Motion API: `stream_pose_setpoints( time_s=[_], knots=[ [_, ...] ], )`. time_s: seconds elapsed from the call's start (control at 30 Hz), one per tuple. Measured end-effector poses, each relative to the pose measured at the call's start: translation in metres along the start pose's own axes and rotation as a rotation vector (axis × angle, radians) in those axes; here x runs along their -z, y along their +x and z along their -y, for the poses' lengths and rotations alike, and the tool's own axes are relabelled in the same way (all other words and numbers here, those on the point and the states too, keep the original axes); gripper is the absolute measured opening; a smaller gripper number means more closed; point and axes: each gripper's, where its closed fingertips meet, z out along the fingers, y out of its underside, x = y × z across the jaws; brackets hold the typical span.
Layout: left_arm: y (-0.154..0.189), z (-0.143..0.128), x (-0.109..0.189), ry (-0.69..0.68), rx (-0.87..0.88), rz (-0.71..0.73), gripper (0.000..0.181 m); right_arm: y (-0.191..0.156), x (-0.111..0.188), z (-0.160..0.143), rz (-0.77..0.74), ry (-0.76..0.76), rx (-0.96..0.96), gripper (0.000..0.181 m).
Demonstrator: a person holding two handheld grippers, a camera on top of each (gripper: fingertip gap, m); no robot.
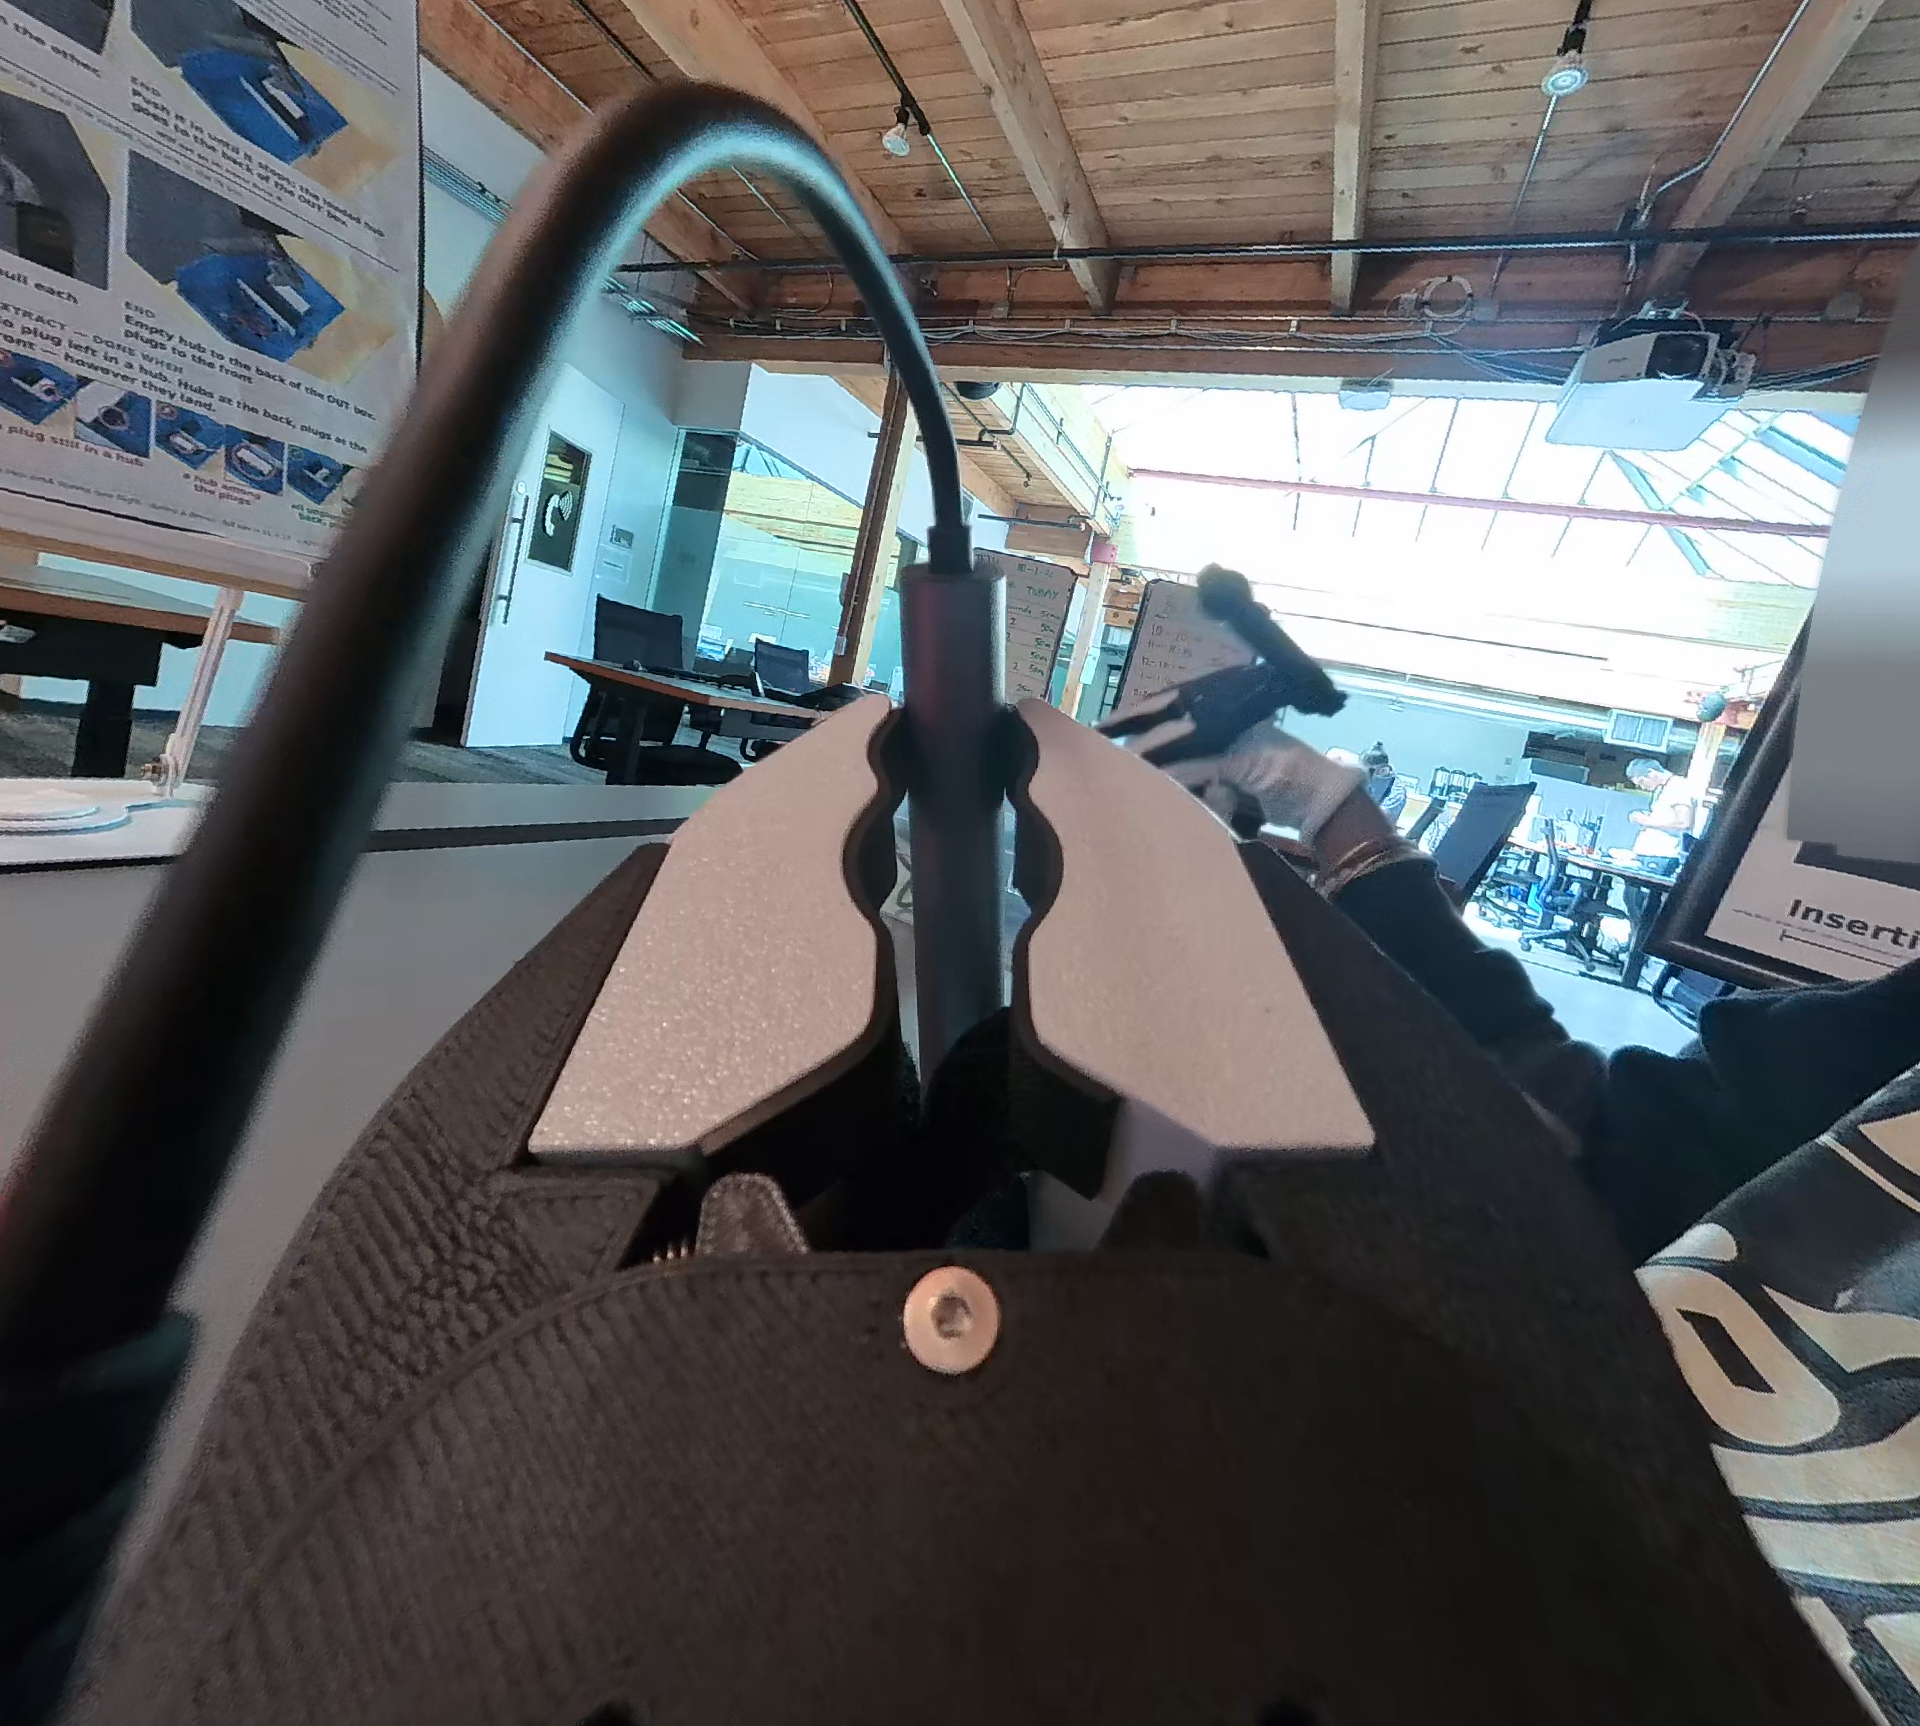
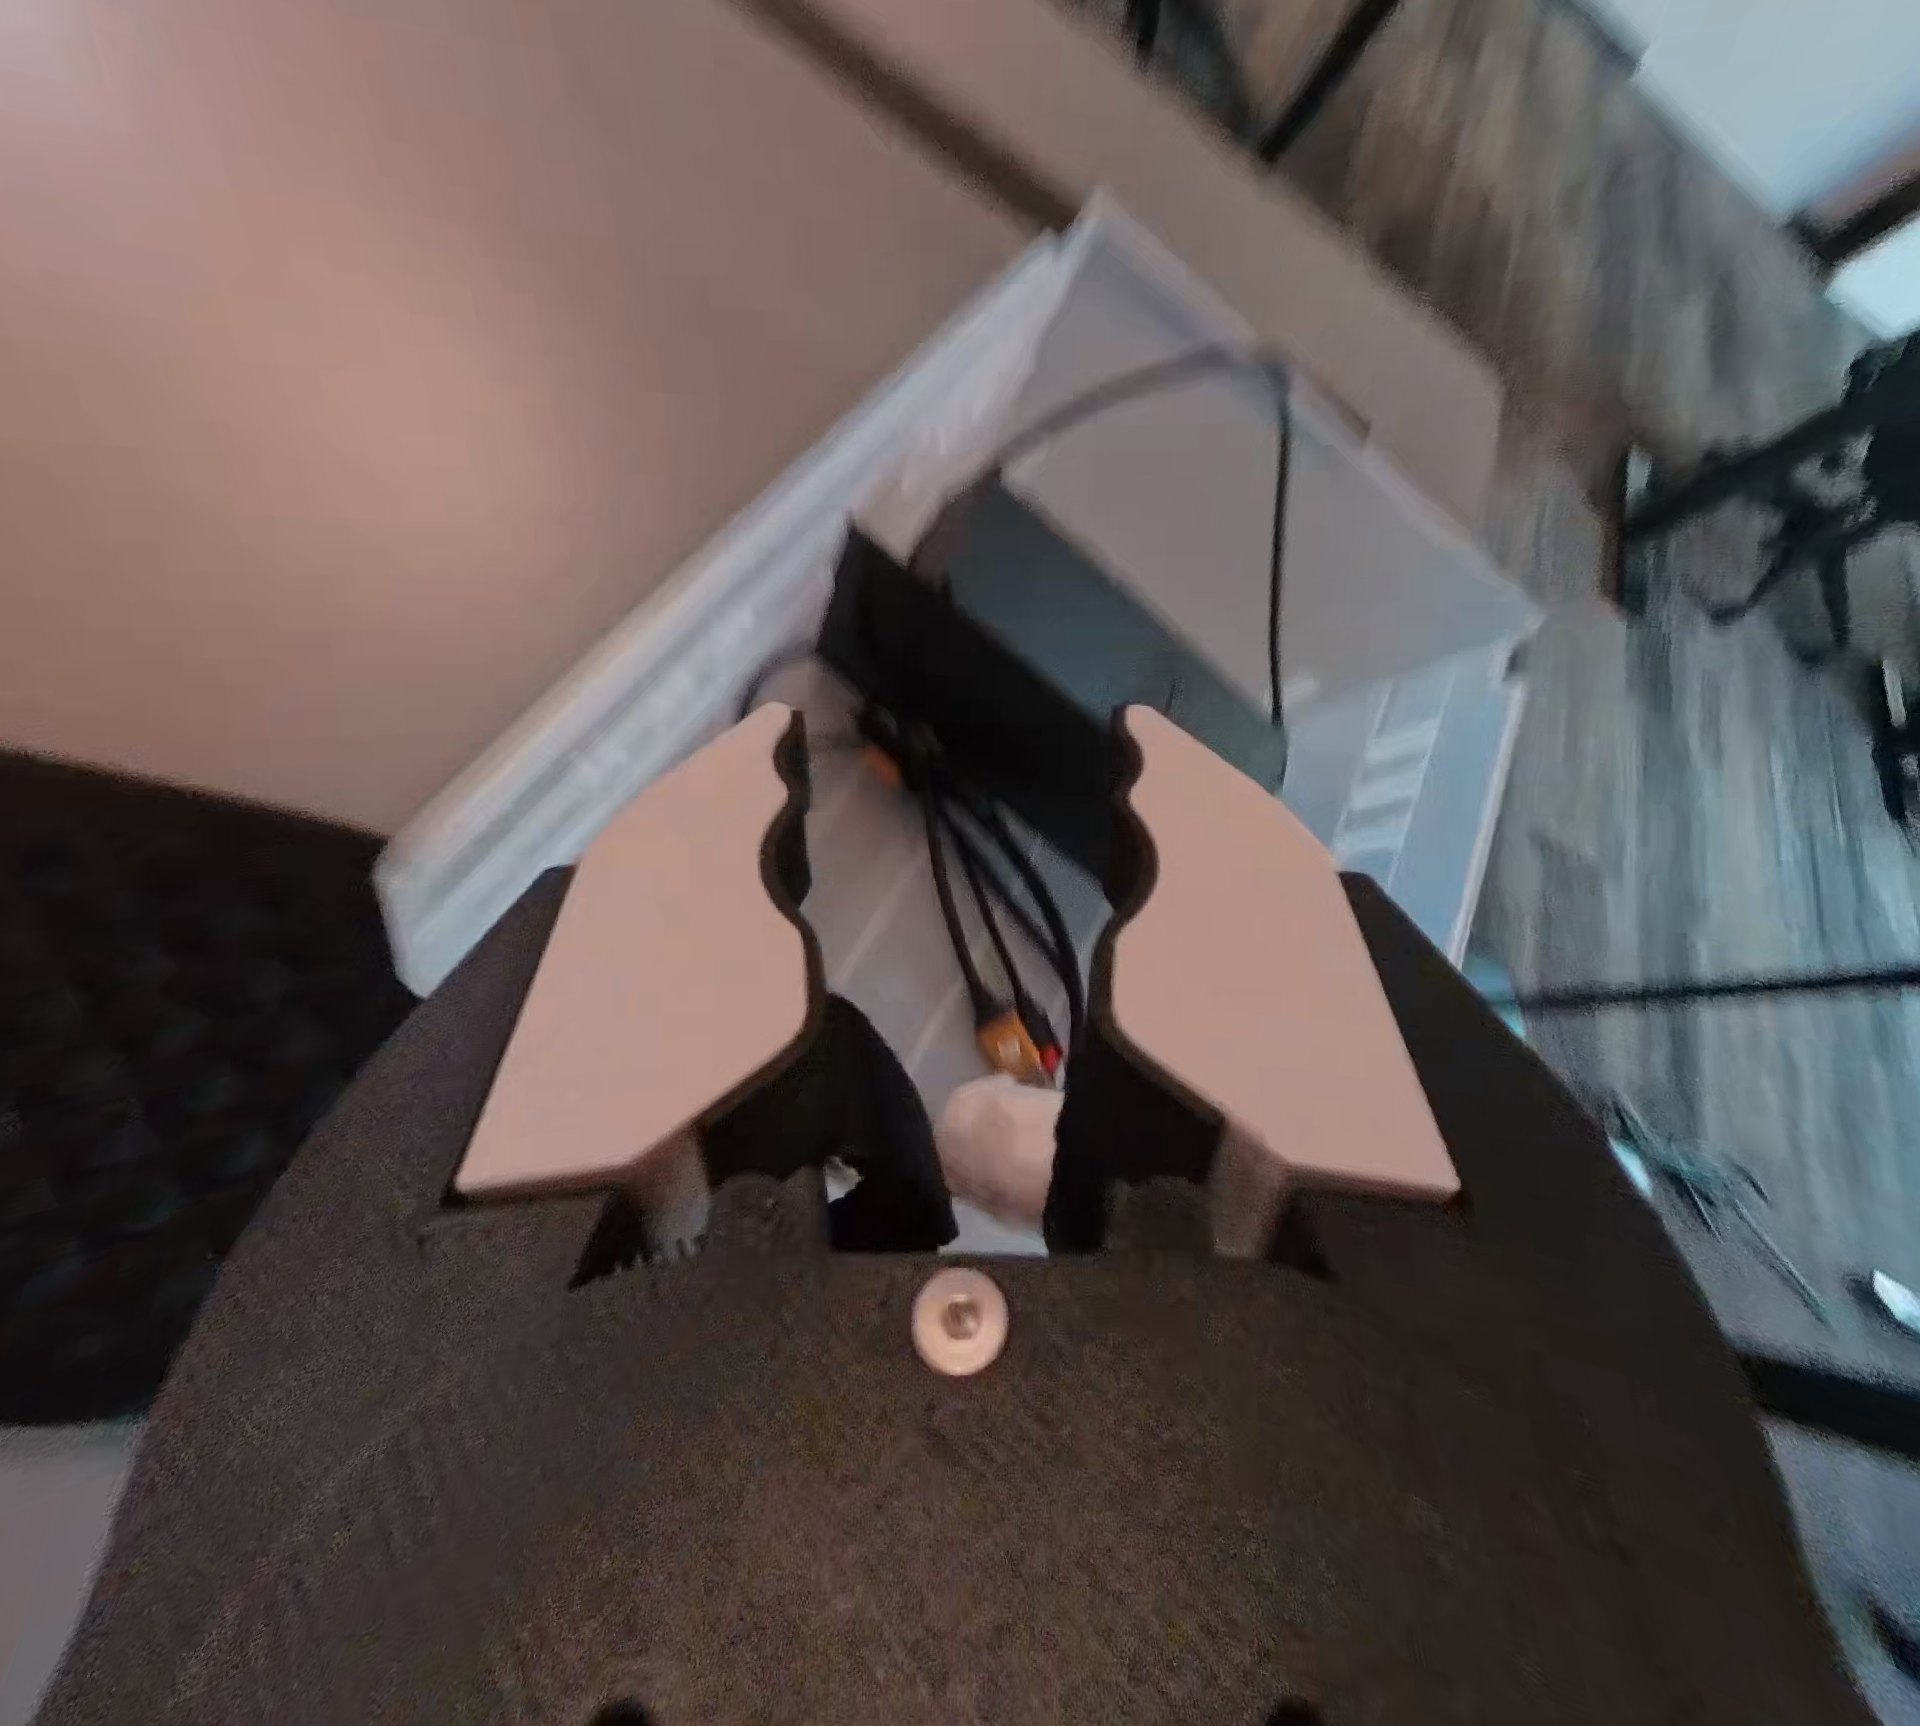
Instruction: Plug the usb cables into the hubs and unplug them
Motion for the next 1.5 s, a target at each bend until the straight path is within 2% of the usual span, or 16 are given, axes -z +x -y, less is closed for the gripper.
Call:
stream_pose_setpoints(
  time_s=[0.1,0.2,0.23,0.3,0.5,0.57,0.63,0.7,0.8,0.87,0.97,1.07,1.17,1.23,1.37,1.5],
  knots=[
    [0.003,-0.001,-0.001,-0.006,-0.01,-0.014,0.017,-0.004,0.05,0.077,-0.021,0.464,-0.064,0.072],
    [0.009,-0.004,-0.004,-0.027,-0.025,-0.047,0.017,-0.023,0.127,0.142,0.043,1.046,-0.14,0.097],
    [0.012,-0.005,-0.005,-0.035,-0.032,-0.067,0.017,-0.029,0.149,0.154,0.072,1.187,-0.183,0.106],
    [0.021,-0.008,-0.007,-0.056,-0.052,-0.113,0.017,-0.049,0.176,0.17,0.18,1.328,-0.225,0.119],
    [0.05,-0.026,-0.014,-0.157,-0.116,-0.269,0.017,-0.171,0.179,0.194,0.515,1.235,0.062,0.12],
    [0.06,-0.034,-0.015,-0.205,-0.142,-0.325,0.017,-0.22,0.173,0.192,0.64,1.162,0.195,0.102],
    [0.068,-0.043,-0.015,-0.253,-0.171,-0.37,0.017,-0.27,0.168,0.181,0.793,1.089,0.331,0.061],
    [0.074,-0.051,-0.015,-0.294,-0.197,-0.398,0.017,-0.313,0.166,0.168,0.985,1.001,0.387,0.039],
    [0.078,-0.059,-0.015,-0.336,-0.238,-0.422,0.017,-0.356,0.153,0.147,1.211,0.746,0.401,0.031],
    [0.083,-0.061,-0.014,-0.347,-0.247,-0.447,0.017,-0.369,0.133,0.142,1.176,0.68,0.413,0.029],
    [0.084,-0.065,-0.014,-0.365,-0.25,-0.456,0.017,-0.377,0.119,0.14,1.172,0.629,0.397,0.028],
    [0.087,-0.067,-0.013,-0.377,-0.257,-0.476,0.017,-0.378,0.118,0.14,1.2,0.638,0.382,0.008],
    [0.084,-0.071,-0.016,-0.393,-0.268,-0.447,0.017,-0.372,0.112,0.137,1.146,0.622,0.431,0.006],
    [0.081,-0.063,-0.018,-0.335,-0.274,-0.418,0.022,-0.363,0.114,0.143,1.102,0.667,0.428,0.006],
    [0.048,-0.031,-0.021,-0.162,-0.227,-0.207,0.035,-0.311,0.122,0.168,0.927,0.804,0.327,0.006],
    [0.022,0.012,-0.007,0.095,-0.089,-0.085,0.046,-0.226,0.13,0.182,0.597,0.923,0.236,0.006]
  ],
)
